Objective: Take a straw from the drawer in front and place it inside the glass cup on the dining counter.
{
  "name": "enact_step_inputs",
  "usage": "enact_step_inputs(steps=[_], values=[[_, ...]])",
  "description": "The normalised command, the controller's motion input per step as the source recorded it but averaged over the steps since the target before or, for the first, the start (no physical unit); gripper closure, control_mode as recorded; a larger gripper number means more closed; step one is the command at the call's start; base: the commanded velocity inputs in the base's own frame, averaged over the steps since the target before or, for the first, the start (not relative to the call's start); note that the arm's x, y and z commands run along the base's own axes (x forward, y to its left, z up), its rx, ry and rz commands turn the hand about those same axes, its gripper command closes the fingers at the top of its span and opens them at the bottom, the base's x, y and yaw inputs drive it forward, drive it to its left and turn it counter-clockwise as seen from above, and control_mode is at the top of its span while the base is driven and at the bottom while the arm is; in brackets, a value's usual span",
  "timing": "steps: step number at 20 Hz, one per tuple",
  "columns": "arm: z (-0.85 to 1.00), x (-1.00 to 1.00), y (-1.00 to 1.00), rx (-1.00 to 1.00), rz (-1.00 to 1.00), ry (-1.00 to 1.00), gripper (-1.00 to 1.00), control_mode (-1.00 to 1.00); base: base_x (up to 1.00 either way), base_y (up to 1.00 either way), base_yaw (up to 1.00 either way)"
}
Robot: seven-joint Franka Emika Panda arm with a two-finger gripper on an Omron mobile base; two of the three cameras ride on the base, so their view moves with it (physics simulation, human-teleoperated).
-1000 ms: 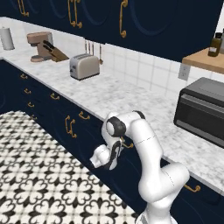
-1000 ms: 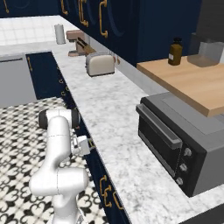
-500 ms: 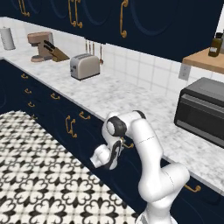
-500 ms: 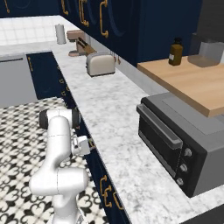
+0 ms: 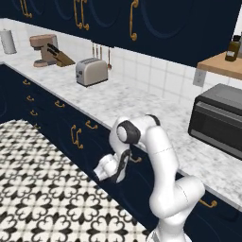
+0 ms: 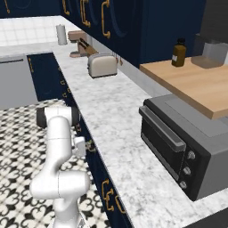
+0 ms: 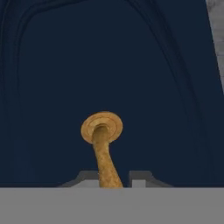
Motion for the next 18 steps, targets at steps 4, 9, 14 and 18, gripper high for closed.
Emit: enact_step_inputs(steps=[4,9,14,18], values=[[0.00,-0.62,0.70,0.05,0.04,0.07,1.00,-1.00,0.00,0.00,0.00],[0.00,-0.64,0.89,0.04,0.03,0.13,1.00,-1.00,0.00,0.00,0.00],[0.00,-0.63,0.94,0.05,0.03,0.17,1.00,-1.00,0.00,0.00,0.00],[0.00,-0.63,1.00,0.04,0.03,0.17,1.00,-1.00,0.00,0.00,0.00]])
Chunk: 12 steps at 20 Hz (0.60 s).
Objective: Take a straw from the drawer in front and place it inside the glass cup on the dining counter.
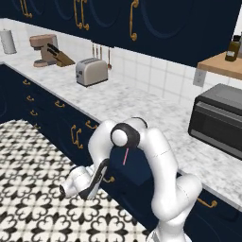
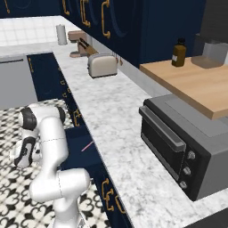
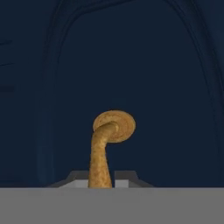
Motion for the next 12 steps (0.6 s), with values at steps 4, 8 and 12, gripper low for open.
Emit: enact_step_inputs(steps=[4,8,12], values=[[0.00,-0.58,1.00,0.01,0.05,0.14,1.00,-1.00,0.00,0.00,0.00],[0.00,-0.55,1.00,0.00,0.05,0.13,-1.00,-1.00,0.00,0.00,0.00],[0.38,-0.49,0.51,0.10,0.02,0.18,-1.00,-1.00,0.00,0.00,0.00]])
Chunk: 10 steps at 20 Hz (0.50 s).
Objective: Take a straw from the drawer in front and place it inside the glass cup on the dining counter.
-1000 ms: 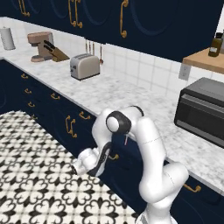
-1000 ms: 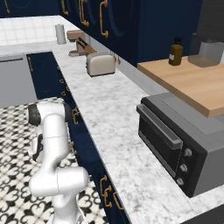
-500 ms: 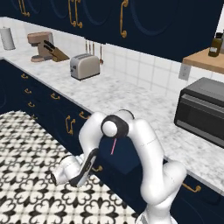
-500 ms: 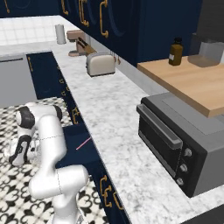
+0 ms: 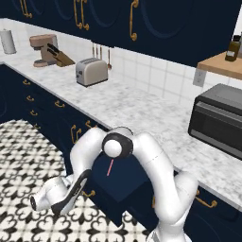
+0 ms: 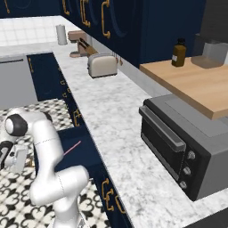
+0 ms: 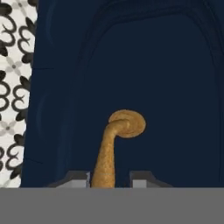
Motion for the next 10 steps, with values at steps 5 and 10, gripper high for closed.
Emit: enact_step_inputs(steps=[5,10], values=[[1.00,-0.46,0.05,0.29,0.01,0.20,-1.00,-1.00,0.00,0.00,0.00],[1.00,-0.18,-0.32,0.34,0.00,0.20,-1.00,-1.00,0.00,0.00,0.00]])
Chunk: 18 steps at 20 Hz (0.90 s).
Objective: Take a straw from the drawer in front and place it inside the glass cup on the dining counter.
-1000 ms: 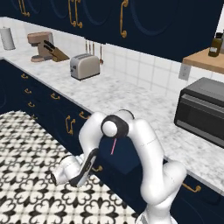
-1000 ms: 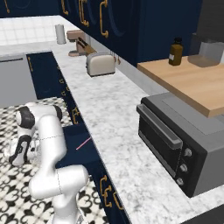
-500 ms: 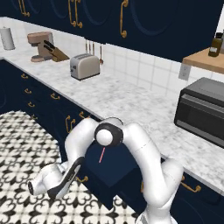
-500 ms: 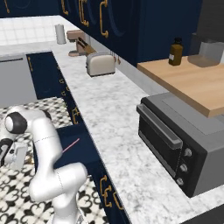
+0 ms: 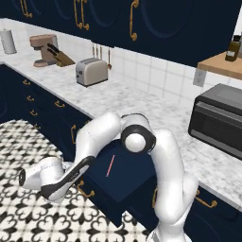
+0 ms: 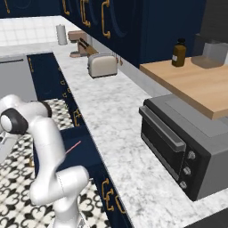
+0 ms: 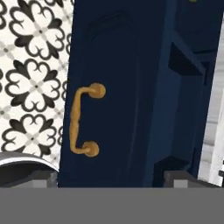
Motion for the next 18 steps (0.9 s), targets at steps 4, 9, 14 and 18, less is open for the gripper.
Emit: enact_step_inputs(steps=[4,9,14,18], values=[[0.88,0.12,-1.00,0.28,-0.06,0.13,-1.00,-1.00,0.00,0.00,0.00],[0.14,0.79,-0.93,0.17,-0.08,0.13,-1.00,-1.00,0.00,0.00,0.00],[-0.18,0.96,-0.65,0.02,-0.03,0.09,-1.00,-1.00,0.00,0.00,0.00],[-0.17,0.94,-0.19,0.02,-0.02,0.25,-1.00,-1.00,0.00,0.00,0.00]])
